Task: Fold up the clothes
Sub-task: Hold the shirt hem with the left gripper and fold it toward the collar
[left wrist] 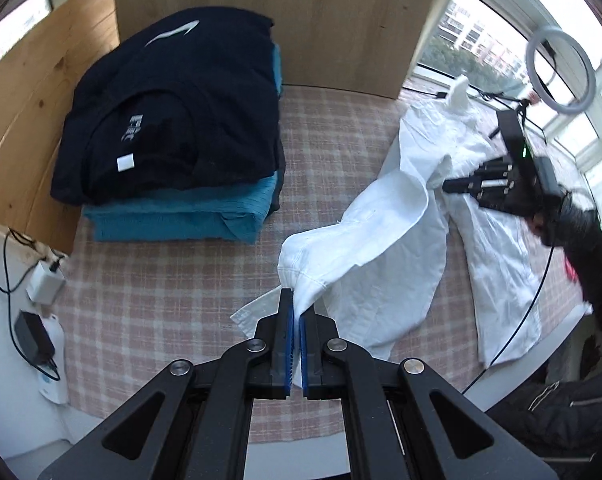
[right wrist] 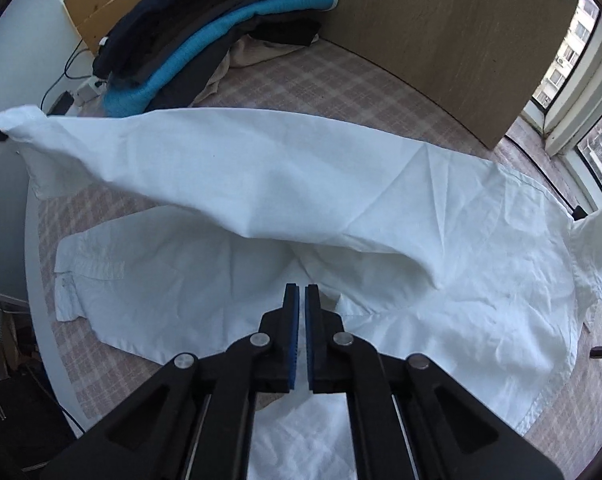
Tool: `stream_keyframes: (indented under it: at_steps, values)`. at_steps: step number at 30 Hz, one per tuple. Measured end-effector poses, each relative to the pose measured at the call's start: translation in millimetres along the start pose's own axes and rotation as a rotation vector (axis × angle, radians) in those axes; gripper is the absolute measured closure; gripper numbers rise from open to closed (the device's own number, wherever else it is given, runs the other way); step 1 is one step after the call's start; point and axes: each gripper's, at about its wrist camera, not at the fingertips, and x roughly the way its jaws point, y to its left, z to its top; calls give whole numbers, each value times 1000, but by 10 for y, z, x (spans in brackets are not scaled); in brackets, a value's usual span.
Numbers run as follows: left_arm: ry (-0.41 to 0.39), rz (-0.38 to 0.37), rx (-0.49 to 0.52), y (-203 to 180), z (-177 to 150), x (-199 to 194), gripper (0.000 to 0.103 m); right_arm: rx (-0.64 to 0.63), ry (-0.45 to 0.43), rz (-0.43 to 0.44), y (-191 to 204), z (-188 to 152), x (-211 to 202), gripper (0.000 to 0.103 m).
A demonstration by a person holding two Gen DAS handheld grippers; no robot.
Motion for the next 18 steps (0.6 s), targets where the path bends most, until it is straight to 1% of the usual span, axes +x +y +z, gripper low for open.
stream_keyframes:
  at_steps: [2, 5, 6, 7, 9, 12, 17, 18]
  values:
    - [7, -1, -23, 68, 39, 44, 101, -14, 18, -13, 27, 40, 123, 99]
    - [18, -2, -59, 208, 98, 109, 101, -31, 30, -8, 61, 133, 263, 99]
    - [20, -2, -71, 263, 117, 132, 101, -45, 33, -23, 77, 163, 306, 99]
    - [24, -1, -78, 311, 136, 160, 101, -55, 40, -40, 87, 189, 345, 99]
    - [36, 0, -82, 378, 176, 233, 101, -57, 57, -40, 78, 230, 411, 99]
    - [50, -9, -80, 454, 236, 349, 101, -56, 76, -16, 84, 267, 439, 99]
    - [56, -13, -68, 505, 329, 461, 101, -113, 98, 27, 194, 286, 426, 99]
    - [56, -15, -65, 507, 342, 475, 101, -104, 96, 41, 173, 291, 440, 99]
